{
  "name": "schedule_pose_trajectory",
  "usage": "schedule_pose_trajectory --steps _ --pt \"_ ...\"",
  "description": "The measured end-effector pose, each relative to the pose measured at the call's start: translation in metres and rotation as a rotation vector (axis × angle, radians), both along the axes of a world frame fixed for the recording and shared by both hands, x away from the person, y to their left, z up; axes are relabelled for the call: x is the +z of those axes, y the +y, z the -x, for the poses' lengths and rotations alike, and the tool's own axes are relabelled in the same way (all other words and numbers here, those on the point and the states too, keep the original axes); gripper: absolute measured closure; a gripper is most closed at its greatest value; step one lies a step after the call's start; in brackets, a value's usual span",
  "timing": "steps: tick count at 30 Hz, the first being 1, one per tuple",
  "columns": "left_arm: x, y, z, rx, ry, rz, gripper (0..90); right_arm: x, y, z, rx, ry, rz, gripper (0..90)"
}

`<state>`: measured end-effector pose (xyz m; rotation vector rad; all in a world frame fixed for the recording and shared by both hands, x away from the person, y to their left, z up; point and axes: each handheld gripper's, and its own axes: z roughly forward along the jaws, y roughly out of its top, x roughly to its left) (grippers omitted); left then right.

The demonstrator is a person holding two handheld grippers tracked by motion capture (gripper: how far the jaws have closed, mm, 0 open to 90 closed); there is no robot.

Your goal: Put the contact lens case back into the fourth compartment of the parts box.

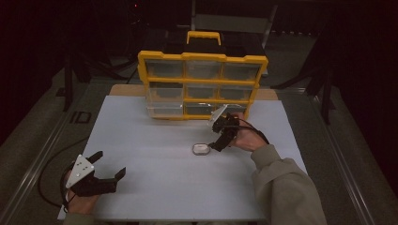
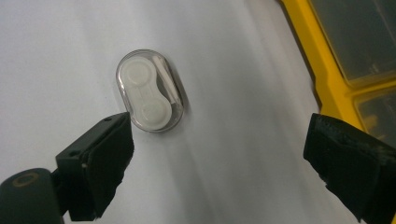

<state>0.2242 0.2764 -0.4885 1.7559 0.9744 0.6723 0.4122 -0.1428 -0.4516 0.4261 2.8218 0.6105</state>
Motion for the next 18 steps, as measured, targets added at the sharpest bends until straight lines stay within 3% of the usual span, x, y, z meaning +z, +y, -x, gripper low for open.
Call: schedule_pose_trajectory --steps 18 --pt "0.0 0.0 0.0 -0.001 0.002 -0.003 0.0 -0.016 0.017 -0.001 0.051 0.053 0.019 7.7"
